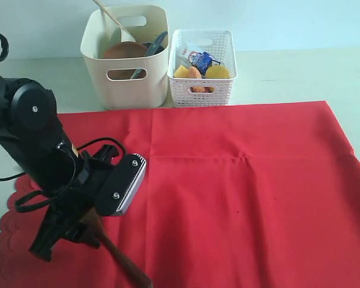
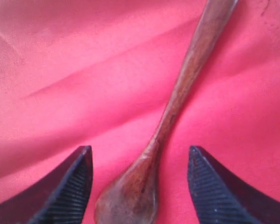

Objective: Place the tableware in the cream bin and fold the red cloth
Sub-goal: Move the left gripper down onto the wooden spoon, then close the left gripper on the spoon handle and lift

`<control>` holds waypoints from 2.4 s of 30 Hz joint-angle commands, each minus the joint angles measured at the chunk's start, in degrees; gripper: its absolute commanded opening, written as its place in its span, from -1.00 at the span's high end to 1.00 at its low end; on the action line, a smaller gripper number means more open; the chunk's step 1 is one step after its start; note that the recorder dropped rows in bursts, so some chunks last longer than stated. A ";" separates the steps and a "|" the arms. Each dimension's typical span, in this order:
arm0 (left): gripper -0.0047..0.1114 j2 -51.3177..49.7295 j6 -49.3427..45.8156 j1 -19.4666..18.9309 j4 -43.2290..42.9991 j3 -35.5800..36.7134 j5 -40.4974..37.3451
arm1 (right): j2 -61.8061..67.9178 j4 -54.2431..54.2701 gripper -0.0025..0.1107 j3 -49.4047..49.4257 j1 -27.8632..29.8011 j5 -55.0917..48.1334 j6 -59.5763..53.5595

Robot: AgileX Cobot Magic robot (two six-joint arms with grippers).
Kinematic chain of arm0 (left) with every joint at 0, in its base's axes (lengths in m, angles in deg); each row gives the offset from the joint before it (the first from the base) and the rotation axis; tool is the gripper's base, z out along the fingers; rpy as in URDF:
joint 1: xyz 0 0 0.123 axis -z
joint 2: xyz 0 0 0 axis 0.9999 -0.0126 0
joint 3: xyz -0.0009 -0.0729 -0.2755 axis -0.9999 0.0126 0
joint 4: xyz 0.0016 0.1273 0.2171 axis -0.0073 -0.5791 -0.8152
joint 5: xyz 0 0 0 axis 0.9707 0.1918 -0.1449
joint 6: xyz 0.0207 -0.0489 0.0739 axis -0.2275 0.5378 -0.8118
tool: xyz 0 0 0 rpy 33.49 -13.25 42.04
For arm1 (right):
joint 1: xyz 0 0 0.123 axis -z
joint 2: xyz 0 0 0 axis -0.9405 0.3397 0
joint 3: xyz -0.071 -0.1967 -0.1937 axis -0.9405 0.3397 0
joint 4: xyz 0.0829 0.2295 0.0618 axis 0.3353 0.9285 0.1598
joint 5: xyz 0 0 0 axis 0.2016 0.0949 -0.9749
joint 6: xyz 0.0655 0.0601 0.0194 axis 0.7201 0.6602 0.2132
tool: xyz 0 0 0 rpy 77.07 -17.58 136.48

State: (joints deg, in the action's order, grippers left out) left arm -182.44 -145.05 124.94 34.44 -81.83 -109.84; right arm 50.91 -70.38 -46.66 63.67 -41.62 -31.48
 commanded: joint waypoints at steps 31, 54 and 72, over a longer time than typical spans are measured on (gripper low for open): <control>0.22 -3.87 0.13 4.40 -1.32 0.25 1.67 | -0.33 -0.10 0.96 0.27 0.26 0.32 -0.31; 0.22 -5.36 1.25 4.40 -2.23 0.25 0.43 | -0.33 -0.10 0.96 0.27 0.26 0.32 -0.31; 0.92 -3.29 1.25 4.40 -3.95 0.25 0.20 | -0.33 -0.10 0.96 0.27 0.26 0.32 -0.31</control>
State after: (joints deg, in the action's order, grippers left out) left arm -186.94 -144.38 128.96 31.00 -81.83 -108.56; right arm 50.91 -70.38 -46.66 63.67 -41.62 -31.48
